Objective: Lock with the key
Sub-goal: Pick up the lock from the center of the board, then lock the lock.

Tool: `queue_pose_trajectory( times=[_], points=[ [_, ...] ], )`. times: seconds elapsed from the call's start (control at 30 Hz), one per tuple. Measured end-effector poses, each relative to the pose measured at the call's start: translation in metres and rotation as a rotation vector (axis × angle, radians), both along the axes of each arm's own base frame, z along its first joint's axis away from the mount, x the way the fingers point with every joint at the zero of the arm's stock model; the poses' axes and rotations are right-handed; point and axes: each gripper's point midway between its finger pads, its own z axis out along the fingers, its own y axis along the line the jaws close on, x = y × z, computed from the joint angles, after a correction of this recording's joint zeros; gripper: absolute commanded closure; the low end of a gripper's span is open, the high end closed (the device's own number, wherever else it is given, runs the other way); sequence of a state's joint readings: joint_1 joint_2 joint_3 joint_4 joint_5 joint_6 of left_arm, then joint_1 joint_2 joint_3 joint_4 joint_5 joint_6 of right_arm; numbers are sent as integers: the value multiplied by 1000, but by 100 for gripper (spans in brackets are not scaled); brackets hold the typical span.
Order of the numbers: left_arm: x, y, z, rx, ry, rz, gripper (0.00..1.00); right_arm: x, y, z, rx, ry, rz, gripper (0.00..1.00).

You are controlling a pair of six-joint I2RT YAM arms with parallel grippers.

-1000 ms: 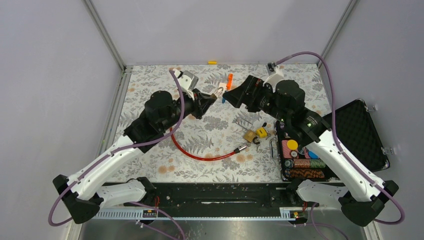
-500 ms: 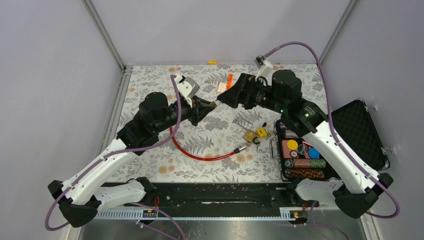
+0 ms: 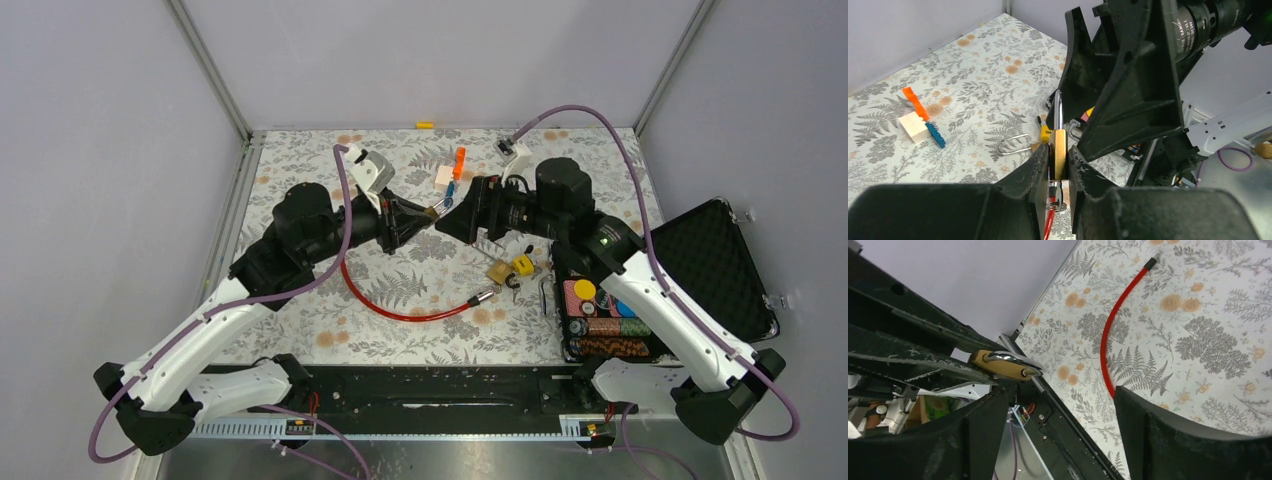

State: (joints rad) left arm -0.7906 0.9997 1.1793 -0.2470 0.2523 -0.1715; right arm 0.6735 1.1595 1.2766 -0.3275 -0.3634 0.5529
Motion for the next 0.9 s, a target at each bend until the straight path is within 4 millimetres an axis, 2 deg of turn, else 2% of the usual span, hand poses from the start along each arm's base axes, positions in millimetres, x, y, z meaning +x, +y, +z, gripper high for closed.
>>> queue_pose_trajectory(
  times=[0.2, 0.33, 0.47, 0.63, 0.73, 0.77, 0.9],
  points=[
    [-11, -4, -5, 10, 31, -58, 100, -17, -13, 13, -11, -148, 58, 11],
    [-22, -5, -9, 44, 40, -118, 100, -34, -21, 34, 7, -281, 124, 35],
    [-39, -6, -9, 75, 19, -217, 100, -59, -22, 43, 17, -384, 259, 44],
    [-59, -7, -11, 101, -5, -340, 100, -73, -23, 42, 8, -471, 353, 46],
    [-66, -8, -12, 111, -10, -387, 100, -75, -20, 39, -2, -502, 395, 48],
    [-68, -9, -12, 116, -10, -404, 100, -74, -18, 37, -6, -505, 413, 50],
    [-68, -12, -15, 131, -7, -428, 100, -68, -11, 24, -26, -493, 448, 73]
  ],
)
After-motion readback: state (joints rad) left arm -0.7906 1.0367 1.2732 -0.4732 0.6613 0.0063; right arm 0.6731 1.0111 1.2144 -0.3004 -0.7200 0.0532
